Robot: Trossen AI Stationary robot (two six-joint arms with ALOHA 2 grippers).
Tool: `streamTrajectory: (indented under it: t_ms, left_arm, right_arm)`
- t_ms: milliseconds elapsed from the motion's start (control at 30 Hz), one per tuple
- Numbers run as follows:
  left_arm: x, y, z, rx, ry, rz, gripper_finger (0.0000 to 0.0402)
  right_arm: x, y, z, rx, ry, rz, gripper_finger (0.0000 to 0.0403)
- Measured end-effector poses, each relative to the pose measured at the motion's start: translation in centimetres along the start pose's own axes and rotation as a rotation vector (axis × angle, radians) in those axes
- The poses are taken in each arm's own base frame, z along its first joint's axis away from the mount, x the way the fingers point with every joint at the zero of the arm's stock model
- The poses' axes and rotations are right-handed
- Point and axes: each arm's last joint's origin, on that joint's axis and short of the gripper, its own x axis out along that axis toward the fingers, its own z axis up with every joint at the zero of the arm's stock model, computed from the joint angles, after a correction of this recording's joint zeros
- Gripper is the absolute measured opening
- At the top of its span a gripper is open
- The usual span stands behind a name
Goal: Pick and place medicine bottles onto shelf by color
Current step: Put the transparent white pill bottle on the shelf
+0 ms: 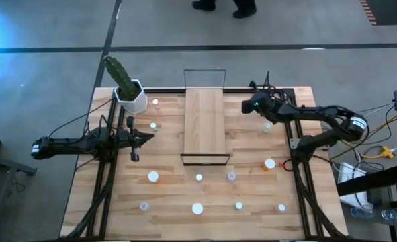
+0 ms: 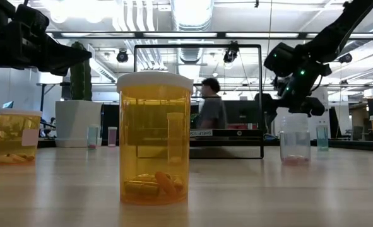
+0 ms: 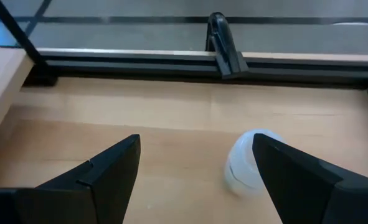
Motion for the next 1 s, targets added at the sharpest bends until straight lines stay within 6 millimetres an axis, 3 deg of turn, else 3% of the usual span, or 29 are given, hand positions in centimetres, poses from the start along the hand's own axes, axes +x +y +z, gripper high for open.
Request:
streamTrajectory:
  t_ms: [200,300,600,1000]
  left_arm:
    - [0.0,0.0,0.0,0.009,0.001,0.0,0.0]
    - [0.0,0.0,0.0,0.009,0.004,-0.001,0.0]
    - [0.1,0.0,-0.1,0.02,0.016,-0.003,0.0]
    - [0.1,0.0,-0.1,0.019,0.016,-0.003,0.0]
  right_arm:
    - [-0.3,0.6,1.0,-0.074,-0.022,-0.035,0.0302]
    - [-0.4,0.0,0.6,-0.121,0.002,-0.144,0.0302]
    - [0.5,-0.4,-0.6,-0.12,0.041,-0.188,0.0297]
    - [3.2,-1.0,-2.3,-0.09,0.071,-0.259,0.0187]
